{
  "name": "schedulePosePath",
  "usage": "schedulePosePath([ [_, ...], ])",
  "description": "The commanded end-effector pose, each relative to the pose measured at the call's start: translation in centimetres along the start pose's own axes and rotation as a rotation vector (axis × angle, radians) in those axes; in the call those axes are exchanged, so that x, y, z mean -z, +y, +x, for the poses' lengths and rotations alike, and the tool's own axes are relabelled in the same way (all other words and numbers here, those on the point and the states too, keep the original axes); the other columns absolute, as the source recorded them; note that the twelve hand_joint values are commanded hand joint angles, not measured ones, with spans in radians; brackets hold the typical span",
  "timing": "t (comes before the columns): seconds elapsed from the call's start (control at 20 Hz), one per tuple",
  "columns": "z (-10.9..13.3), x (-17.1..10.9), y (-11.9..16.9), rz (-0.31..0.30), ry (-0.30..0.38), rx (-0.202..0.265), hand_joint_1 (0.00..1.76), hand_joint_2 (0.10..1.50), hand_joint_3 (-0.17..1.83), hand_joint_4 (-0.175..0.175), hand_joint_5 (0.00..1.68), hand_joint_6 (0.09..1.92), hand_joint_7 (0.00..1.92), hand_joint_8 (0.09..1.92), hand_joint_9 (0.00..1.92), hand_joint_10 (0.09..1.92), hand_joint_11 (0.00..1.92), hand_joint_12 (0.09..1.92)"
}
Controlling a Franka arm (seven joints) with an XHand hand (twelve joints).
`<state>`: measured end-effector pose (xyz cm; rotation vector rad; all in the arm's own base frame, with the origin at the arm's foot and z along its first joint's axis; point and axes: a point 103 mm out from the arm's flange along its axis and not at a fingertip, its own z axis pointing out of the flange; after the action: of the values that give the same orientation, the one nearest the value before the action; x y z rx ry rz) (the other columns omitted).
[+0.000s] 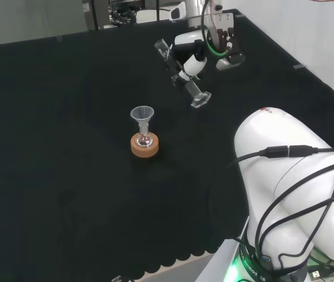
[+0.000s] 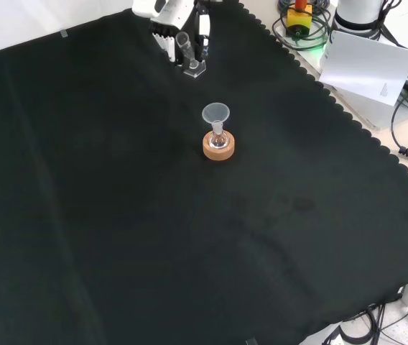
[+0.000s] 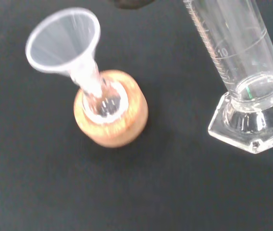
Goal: Put the graduated cylinder back on the table.
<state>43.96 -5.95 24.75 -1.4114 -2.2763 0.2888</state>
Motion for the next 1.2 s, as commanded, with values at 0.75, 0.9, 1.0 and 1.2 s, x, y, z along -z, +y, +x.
schedulePosePath([
  [0.75, -4.6, -3.3, 7.8, -0.293, 0.154, 0.105, 1.11, 1.16, 0.0, -0.109, 0.91, 1.11, 1.27, 0.33, 1.49, 0.09, 1.4, 0.68],
  [0.9, -5.2, -3.8, 8.9, -0.345, 0.166, 0.107, 1.11, 1.16, 0.0, -0.109, 0.91, 1.11, 1.27, 0.33, 1.49, 0.09, 1.4, 0.68],
  [1.0, -5.7, -4.1, 9.6, -0.36, 0.17, 0.108, 1.11, 1.16, 0.0, -0.108, 0.91, 1.11, 1.27, 0.33, 1.49, 0.09, 1.4, 0.68],
  [1.2, -6.9, -4.9, 10.8, -0.385, 0.2, 0.115, 1.11, 1.16, 0.0, -0.107, 0.91, 1.11, 1.26, 0.33, 1.48, 0.09, 1.39, 0.68],
])
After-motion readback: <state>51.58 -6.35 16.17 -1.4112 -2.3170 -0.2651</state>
